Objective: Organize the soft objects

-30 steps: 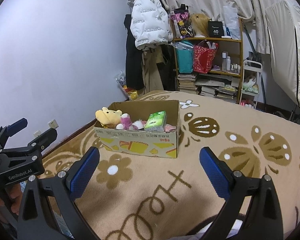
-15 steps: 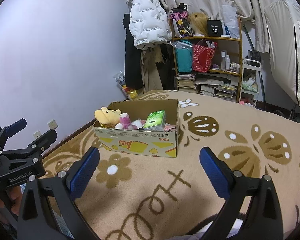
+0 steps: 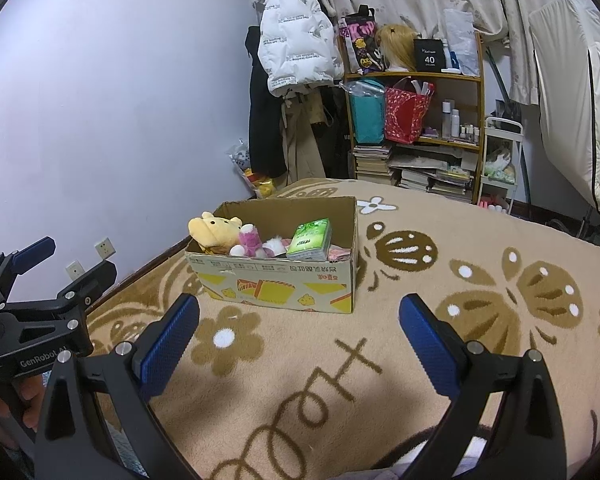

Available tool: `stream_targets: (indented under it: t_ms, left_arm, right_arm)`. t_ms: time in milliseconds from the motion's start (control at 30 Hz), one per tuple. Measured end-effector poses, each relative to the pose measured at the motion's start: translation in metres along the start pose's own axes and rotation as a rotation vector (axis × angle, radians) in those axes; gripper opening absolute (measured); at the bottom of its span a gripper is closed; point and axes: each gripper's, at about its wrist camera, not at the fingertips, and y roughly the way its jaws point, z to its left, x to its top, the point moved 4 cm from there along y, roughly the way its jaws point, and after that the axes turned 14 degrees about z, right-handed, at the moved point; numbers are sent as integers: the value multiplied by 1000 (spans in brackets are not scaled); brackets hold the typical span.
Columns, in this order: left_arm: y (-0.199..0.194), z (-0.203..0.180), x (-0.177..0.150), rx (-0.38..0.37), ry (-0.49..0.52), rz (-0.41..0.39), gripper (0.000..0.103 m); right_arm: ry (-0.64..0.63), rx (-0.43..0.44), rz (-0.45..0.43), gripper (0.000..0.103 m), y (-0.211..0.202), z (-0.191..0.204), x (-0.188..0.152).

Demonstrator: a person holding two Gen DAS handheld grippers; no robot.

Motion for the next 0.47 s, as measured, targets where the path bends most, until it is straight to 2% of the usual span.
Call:
stream_targets:
  t_ms: [467]
  left_arm:
    - [2, 0, -3, -2, -6, -4, 103]
  right_arm:
    - [1, 0, 0, 103, 0, 0, 0]
